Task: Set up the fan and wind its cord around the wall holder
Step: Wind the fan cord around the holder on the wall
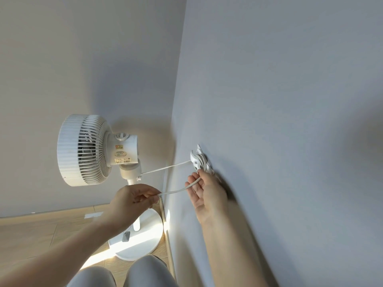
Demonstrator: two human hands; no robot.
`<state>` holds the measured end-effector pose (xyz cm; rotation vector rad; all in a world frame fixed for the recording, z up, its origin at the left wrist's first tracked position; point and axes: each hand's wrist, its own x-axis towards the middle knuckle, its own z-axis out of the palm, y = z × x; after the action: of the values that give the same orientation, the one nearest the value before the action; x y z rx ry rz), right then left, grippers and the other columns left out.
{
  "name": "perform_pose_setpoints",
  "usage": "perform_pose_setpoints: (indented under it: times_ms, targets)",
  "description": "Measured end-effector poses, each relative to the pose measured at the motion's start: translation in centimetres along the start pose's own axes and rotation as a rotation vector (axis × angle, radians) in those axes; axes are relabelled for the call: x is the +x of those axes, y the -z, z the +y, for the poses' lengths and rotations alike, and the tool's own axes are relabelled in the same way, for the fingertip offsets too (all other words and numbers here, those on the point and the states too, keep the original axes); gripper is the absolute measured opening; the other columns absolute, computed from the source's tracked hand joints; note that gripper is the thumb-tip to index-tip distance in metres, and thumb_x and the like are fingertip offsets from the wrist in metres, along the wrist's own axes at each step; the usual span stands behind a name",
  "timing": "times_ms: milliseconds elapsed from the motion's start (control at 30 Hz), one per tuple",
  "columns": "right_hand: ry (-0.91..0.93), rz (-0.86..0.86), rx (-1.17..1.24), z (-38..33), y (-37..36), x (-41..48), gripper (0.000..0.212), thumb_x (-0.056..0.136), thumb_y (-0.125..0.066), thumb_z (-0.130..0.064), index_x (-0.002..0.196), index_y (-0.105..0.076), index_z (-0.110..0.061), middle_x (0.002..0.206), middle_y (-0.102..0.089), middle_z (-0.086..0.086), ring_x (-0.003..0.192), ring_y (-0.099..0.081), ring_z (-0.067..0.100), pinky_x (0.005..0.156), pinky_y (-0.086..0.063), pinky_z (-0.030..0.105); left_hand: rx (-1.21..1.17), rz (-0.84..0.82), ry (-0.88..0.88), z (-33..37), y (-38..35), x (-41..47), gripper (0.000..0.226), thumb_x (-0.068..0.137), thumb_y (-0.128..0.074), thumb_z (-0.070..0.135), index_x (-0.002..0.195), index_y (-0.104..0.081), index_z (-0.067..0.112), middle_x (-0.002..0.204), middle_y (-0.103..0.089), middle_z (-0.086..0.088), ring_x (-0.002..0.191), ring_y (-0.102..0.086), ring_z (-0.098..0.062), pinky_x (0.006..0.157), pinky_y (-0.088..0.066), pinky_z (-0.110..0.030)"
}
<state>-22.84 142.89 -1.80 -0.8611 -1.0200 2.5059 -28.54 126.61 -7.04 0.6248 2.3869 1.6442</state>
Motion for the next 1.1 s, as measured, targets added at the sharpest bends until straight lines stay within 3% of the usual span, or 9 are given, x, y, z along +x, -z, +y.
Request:
perform_pose_setpoints:
  times_ms: [133, 300, 467, 667, 867, 1100]
  targets:
    - [-0.005, 0.028, 0.04, 0.5, 0.9, -0.3, 0.007, 0.095, -0.055, -0.014, 0.097, -0.058, -0.008, 0.079, -0.056, 0.002, 0.073, -0.059, 0.013, 0.075, -0.053, 0.028, 0.09, -0.041, -0.027, 0.4, -0.8, -0.4, 0.007, 0.081, -0.07, 0.014, 0.078, -0.072, 0.02, 0.071, -0.072, 0.015, 0.06, -0.065, -0.002, 0.059, -0.048, -0.007]
    - [-0.001, 0.054, 0.027, 1.6, 1.5, 0.3, 0.01, 0.096, -0.051, -0.015, 0.09, -0.057, -0.009, 0.075, -0.051, 0.001, 0.066, -0.054, 0.012, 0.073, -0.052, 0.026, 0.206, -0.194, 0.08, -0.5, -1.7, -0.6, 0.012, 0.085, -0.065, 0.027, 0.078, -0.067, 0.018, 0.071, -0.072, -0.003, 0.064, -0.066, -0.01, 0.07, -0.053, -0.025]
    - [0.144, 0.085, 0.034, 2.7, 1.6, 1.1, 0.019, 0.097, -0.044, -0.01, 0.083, -0.057, -0.009, 0.068, -0.046, 0.002, 0.055, -0.046, 0.011, 0.062, -0.044, 0.022, 0.12, -0.24, 0.183, -1.3, -2.1, -0.8, 0.024, 0.088, -0.062, 0.029, 0.078, -0.069, 0.008, 0.062, -0.064, 0.0, 0.051, -0.057, 0.0, 0.055, -0.046, -0.009]
    - [0.318, 0.224, -0.036, 4.0, 1.3, 1.7, 0.027, 0.099, -0.044, -0.017, 0.077, -0.059, -0.013, 0.064, -0.046, -0.001, 0.04, -0.045, 0.001, 0.053, -0.041, 0.017, 0.0, -0.262, 0.197, -1.9, -2.6, -0.7, 0.02, 0.088, -0.063, 0.02, 0.069, -0.07, 0.015, 0.056, -0.063, 0.005, 0.054, -0.053, -0.003, 0.06, -0.048, -0.019]
    - [0.38, 0.312, 0.066, 4.4, 0.7, 1.6, 0.027, 0.098, -0.048, -0.019, 0.074, -0.06, -0.013, 0.066, -0.047, -0.001, 0.053, -0.046, 0.01, 0.056, -0.043, 0.021, -0.013, -0.202, 0.182, -2.3, -2.7, 0.3, 0.019, 0.086, -0.064, 0.022, 0.07, -0.072, 0.017, 0.057, -0.057, 0.003, 0.055, -0.048, -0.009, 0.055, -0.042, -0.02]
    - [0.387, 0.385, 0.032, 5.4, 0.8, 2.7, 0.027, 0.097, -0.05, -0.023, 0.075, -0.062, -0.014, 0.068, -0.052, -0.002, 0.057, -0.05, 0.011, 0.064, -0.047, 0.022, -0.004, -0.186, 0.184, -3.3, -3.2, 0.7, 0.019, 0.085, -0.065, 0.021, 0.067, -0.072, 0.022, 0.052, -0.059, 0.007, 0.049, -0.047, -0.002, 0.053, -0.041, -0.016]
